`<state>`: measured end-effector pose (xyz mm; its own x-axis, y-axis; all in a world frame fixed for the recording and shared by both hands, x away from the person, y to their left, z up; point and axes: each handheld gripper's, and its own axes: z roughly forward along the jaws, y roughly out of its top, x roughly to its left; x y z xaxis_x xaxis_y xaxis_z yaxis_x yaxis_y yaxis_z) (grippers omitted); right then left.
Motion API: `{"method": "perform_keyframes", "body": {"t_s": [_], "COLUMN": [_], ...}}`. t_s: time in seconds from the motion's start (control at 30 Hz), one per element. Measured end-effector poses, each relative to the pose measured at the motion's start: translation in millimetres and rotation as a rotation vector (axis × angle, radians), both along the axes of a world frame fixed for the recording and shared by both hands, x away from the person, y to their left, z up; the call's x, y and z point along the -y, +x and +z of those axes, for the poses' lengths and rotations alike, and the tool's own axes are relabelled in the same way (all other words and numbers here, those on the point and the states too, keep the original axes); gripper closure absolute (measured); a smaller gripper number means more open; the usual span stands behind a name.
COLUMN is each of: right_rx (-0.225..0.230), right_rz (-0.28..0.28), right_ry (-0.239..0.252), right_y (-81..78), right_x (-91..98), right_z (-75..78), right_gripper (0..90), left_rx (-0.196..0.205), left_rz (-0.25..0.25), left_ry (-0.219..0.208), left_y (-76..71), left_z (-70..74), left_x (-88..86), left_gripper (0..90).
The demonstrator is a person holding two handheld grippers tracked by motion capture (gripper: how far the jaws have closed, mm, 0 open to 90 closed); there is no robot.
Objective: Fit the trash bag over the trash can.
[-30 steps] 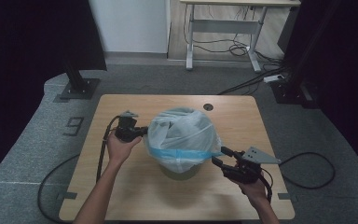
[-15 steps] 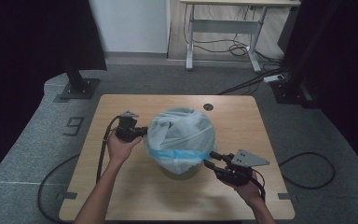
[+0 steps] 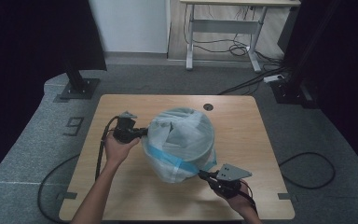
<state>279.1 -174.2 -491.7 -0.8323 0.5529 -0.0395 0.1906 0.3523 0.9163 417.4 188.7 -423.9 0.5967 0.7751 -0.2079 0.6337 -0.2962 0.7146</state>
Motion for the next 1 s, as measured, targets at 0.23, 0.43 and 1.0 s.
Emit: {"method": "perform_keyframes", "body": {"t_s": [0.23, 0.43, 1.0], "right_rx": [-0.067, -0.132, -0.133], "right_rz": [-0.075, -0.118, -0.200], "right_ry": [-0.067, -0.062, -0.026], "right_y": [15.9, 23.7, 28.1], "right_x": [3.6, 10.2, 27.5], "right_z": [-25.1, -41.1, -45.8], "right_gripper": [89.1, 89.0, 85.3], "left_rx": [-0.032, -0.063, -0.050], "left_rz": [-0.019, -0.018, -0.027], "left_ry": [0.013, 0.008, -0.006], "left_y": [-0.1, -2.0, -5.8], "left_z": [-8.0, -24.3, -32.6], "left_x": [3.3, 5.4, 10.4], "left_gripper": [87.9, 87.8, 77.7]}}
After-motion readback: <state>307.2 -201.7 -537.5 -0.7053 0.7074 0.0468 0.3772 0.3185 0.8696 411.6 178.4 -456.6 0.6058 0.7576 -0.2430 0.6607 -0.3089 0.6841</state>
